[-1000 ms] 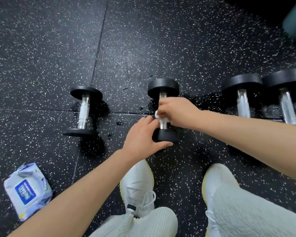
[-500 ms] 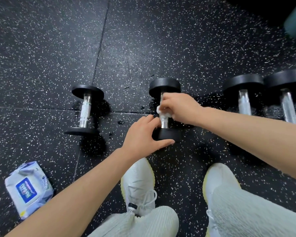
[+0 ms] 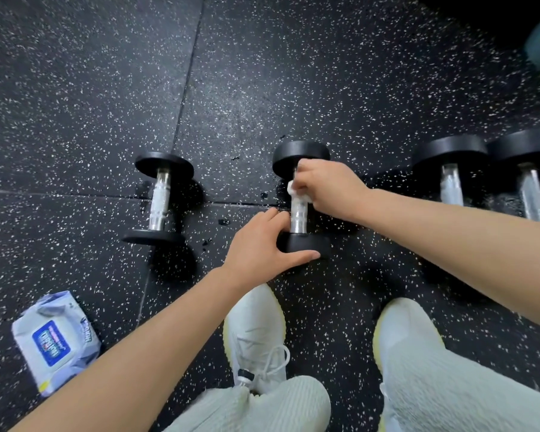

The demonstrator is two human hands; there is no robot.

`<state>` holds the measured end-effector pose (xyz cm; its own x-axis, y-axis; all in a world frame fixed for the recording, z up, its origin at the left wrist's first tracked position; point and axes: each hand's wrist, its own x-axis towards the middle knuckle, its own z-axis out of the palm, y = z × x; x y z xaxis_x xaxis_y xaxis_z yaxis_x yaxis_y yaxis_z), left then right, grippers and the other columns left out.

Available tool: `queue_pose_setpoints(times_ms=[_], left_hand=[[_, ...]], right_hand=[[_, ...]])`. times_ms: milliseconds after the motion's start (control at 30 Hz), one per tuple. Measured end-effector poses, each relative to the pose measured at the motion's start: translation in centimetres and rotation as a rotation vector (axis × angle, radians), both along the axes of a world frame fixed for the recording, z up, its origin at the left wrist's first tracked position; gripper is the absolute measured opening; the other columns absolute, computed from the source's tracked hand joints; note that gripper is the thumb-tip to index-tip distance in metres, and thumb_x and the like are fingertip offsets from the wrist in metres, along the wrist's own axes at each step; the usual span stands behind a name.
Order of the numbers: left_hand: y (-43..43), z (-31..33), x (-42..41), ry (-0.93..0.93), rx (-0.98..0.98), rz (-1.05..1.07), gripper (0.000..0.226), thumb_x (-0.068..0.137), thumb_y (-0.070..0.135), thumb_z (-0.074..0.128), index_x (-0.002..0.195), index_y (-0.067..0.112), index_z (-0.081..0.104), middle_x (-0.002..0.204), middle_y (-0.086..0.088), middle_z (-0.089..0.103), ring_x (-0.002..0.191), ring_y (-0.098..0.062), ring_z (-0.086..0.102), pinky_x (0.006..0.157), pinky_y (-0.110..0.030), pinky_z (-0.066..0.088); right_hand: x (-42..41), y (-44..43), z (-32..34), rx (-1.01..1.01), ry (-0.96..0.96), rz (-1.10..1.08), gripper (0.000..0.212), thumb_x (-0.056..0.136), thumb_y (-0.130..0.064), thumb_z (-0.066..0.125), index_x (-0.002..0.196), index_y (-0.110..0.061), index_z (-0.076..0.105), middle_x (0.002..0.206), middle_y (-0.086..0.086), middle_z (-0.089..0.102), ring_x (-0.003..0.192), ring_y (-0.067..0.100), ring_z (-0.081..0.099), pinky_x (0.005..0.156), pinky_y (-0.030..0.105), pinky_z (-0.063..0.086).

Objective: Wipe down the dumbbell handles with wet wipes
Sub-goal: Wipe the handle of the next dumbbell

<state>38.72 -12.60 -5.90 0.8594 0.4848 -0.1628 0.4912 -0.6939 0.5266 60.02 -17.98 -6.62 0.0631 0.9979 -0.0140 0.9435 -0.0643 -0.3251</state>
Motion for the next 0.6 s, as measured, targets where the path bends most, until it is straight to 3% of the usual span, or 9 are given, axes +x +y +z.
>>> queue_pose_setpoints(times_ms=[100, 200, 300, 500, 600], left_hand=[[-0.2, 0.0, -0.1, -0.012, 0.009, 0.017, 0.058, 0.072, 0.082, 0.07, 0.082, 0.034, 0.039, 0.087, 0.016, 0.045, 0.085, -0.009, 0.043, 0.066, -0.029, 0.038], [-0.2, 0.1, -0.2, 0.007, -0.003, 0.025, 0.055, 0.072, 0.081, 0.07, 0.08, 0.04, 0.034, 0.085, 0.018, 0.045, 0.083, -0.006, 0.042, 0.066, -0.029, 0.036], [0.0, 0.1, -0.2, 0.036, 0.029, 0.028, 0.054, 0.072, 0.082, 0.068, 0.084, 0.036, 0.04, 0.086, 0.017, 0.049, 0.085, -0.007, 0.047, 0.07, -0.031, 0.044], [0.0, -0.2, -0.2, 0.056, 0.067, 0.015, 0.058, 0.071, 0.087, 0.062, 0.084, 0.034, 0.043, 0.085, 0.016, 0.046, 0.084, -0.009, 0.046, 0.069, -0.031, 0.043], [0.3, -0.3, -0.3, 0.059, 0.057, 0.01, 0.056, 0.071, 0.088, 0.061, 0.086, 0.036, 0.045, 0.087, 0.017, 0.046, 0.087, -0.008, 0.046, 0.071, -0.03, 0.043]], right_hand=[[-0.8, -0.5, -0.5, 0.012, -0.017, -0.082, 0.014, 0.082, -0.008, 0.071, 0.093, -0.017, 0.072, 0.095, 0.0, 0.056, 0.087, 0.026, 0.06, 0.06, 0.034, 0.045], [-2.1, -2.6, -0.6, -0.021, 0.043, 0.097, 0.015, 0.081, -0.01, 0.073, 0.092, -0.021, 0.072, 0.094, -0.005, 0.057, 0.085, 0.022, 0.061, 0.062, 0.036, 0.05], [-2.1, -3.3, -0.3, -0.061, 0.061, 0.231, 0.008, 0.088, -0.019, 0.07, 0.095, -0.023, 0.072, 0.092, -0.007, 0.057, 0.083, 0.019, 0.06, 0.06, 0.035, 0.049], [-0.8, -0.1, -0.7, 0.034, -0.013, -0.076, 0.018, 0.081, -0.006, 0.07, 0.095, -0.018, 0.071, 0.098, 0.0, 0.057, 0.09, 0.026, 0.06, 0.059, 0.036, 0.048], [-2.2, -1.1, -0.5, 0.05, 0.005, -0.025, 0.02, 0.078, -0.004, 0.069, 0.095, -0.015, 0.071, 0.098, 0.001, 0.057, 0.089, 0.026, 0.059, 0.058, 0.035, 0.047]])
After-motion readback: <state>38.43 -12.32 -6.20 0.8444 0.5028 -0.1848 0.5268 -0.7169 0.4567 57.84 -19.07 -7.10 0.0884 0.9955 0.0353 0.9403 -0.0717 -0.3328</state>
